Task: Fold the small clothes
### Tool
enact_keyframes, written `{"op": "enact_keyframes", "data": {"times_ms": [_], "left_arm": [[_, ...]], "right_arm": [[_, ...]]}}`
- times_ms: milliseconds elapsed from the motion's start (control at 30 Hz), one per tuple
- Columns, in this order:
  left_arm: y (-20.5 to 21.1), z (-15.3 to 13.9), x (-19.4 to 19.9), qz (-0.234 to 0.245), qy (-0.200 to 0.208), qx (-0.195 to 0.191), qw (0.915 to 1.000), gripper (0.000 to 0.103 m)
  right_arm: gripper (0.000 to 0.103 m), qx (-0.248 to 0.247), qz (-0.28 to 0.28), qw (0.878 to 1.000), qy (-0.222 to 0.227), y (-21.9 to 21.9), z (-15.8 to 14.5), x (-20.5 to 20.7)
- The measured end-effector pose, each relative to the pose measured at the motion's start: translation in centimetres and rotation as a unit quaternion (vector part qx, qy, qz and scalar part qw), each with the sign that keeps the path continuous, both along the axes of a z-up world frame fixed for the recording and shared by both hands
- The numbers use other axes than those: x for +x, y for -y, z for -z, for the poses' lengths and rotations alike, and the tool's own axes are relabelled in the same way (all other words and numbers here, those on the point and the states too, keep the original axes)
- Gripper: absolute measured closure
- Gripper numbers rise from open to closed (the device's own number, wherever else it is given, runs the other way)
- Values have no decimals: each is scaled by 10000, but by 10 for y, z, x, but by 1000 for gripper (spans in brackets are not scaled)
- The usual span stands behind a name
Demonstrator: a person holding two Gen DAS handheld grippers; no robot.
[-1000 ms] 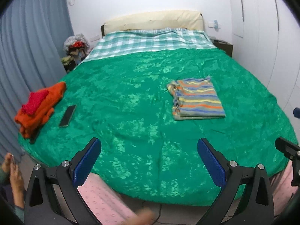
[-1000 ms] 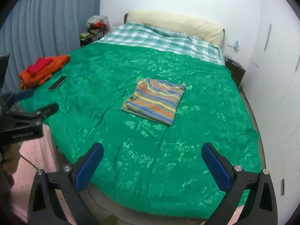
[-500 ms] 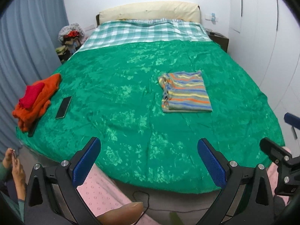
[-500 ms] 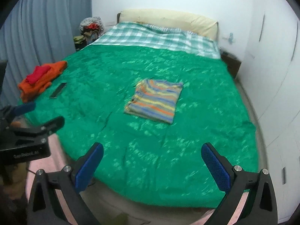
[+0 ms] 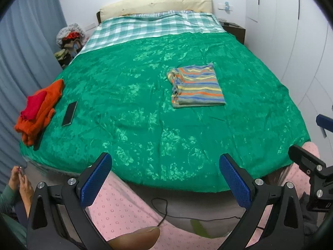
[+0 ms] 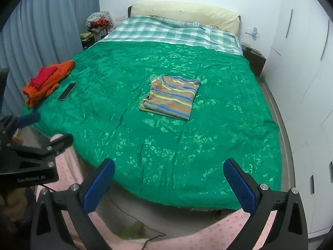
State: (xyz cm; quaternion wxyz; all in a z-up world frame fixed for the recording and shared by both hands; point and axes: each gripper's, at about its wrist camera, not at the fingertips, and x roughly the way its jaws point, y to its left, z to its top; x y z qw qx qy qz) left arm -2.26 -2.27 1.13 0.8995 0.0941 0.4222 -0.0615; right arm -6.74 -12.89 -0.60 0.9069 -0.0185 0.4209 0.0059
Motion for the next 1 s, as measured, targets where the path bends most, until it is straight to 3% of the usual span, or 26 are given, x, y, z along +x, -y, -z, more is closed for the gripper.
{"op": "enact_keyframes", "data": {"times_ms": [833, 1000], "left_arm": [[13, -6, -13, 208, 77, -56, 9997, 0], [12, -8, -16, 300, 59, -240, 9992, 0]], "right_arm": [[1, -291, 517, 9981, 157, 1, -8, -19], [1, -249, 554, 9980, 158, 5, -7, -20]]}}
